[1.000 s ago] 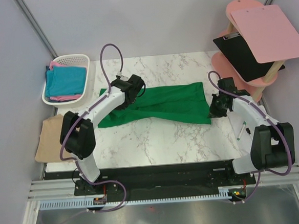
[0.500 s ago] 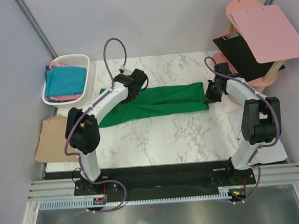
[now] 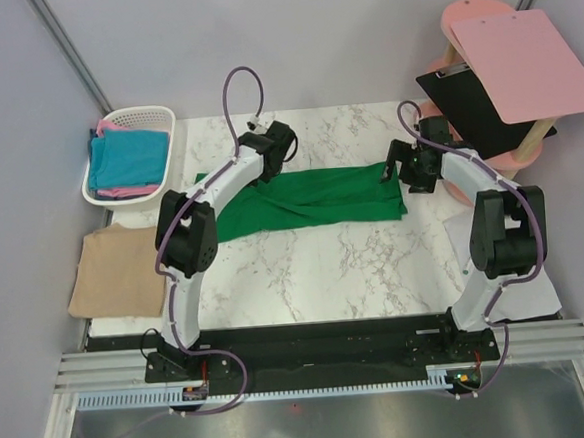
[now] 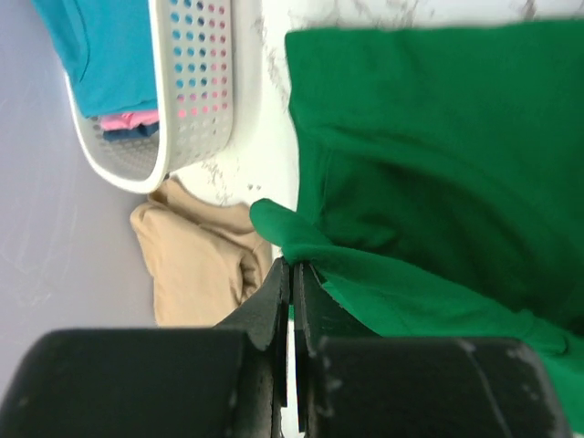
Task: Fold and stack the t-shirts
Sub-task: Fold the other side of the tshirt into a rectangle
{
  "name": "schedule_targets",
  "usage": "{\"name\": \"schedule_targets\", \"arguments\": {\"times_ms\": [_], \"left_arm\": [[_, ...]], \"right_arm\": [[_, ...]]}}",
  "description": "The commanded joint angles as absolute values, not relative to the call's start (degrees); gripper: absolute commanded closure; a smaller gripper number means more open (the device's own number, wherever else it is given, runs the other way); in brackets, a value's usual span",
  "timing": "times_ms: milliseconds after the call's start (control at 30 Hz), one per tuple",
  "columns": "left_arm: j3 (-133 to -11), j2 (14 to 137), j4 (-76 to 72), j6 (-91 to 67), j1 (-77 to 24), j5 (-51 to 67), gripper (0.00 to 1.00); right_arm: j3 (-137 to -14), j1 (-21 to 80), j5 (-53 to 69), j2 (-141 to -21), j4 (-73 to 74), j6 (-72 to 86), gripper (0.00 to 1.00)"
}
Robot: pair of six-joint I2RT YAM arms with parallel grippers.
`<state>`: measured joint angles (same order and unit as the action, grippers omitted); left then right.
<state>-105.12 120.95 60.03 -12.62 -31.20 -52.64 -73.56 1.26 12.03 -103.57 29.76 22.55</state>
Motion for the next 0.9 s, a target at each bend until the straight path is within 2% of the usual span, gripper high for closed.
{"name": "schedule_targets", "arguments": {"times_ms": [0,67,100,133,167,200,233,333,433,500,567,700,867], "left_arm": [[-114.1,126.0,57.7,-7.8,-28.0,-51.9,0.98],[-117.7,128.5,57.7,-7.3,-26.5,-48.8,0.96],[-118.7,129.1,57.7,-7.4,-25.9,-47.8,0.84],[-119.6,130.1,57.8,-7.4,-25.4,-47.1,0.52],[-120.5,130.1,58.1,-8.2,-24.7,-47.5,0.24],[-120.4,129.9,58.4,-8.6,-24.4,-47.7,0.01],[-120.1,129.4,59.2,-9.4,-24.1,-47.8,0.0],[-117.1,125.6,59.7,-13.2,-23.5,-45.9,0.0],[-111.7,120.8,59.5,-16.3,-23.6,-40.5,0.0],[-105.5,116.4,57.7,-18.9,-23.5,-35.7,0.0],[-98.3,113.1,54.2,-19.9,-23.6,-30.1,0.0],[-88.3,106.4,48.8,-20.7,-23.5,-24.4,0.0],[-82.9,106.2,47.1,-22.1,-23.5,-21.1,0.0]], "right_arm": [[-73.7,1.1,11.1,-97.8,24.3,19.9,0.02],[-73.2,1.9,9.2,-95.5,24.1,18.6,0.02],[-72.3,2.4,8.2,-94.6,24.3,18.0,0.02],[-71.7,3.6,5.0,-92.3,24.6,17.1,0.02],[-71.0,4.4,3.0,-91.2,25.0,16.6,0.02],[-69.7,5.4,0.4,-90.0,26.2,15.9,0.02],[-69.1,8.2,-6.6,-88.2,26.7,14.4,0.02],[-67.1,13.4,-13.9,-86.9,29.7,13.3,0.03],[-65.3,17.9,-20.8,-87.0,31.5,12.7,0.13],[-64.2,20.0,-26.1,-87.0,32.4,12.1,0.24],[-63.6,22.7,-29.2,-87.3,33.3,12.0,0.44],[-62.7,24.8,-34.8,-89.4,35.2,11.3,0.43],[-62.8,27.9,-35.9,-93.9,35.1,12.0,0.43]]}}
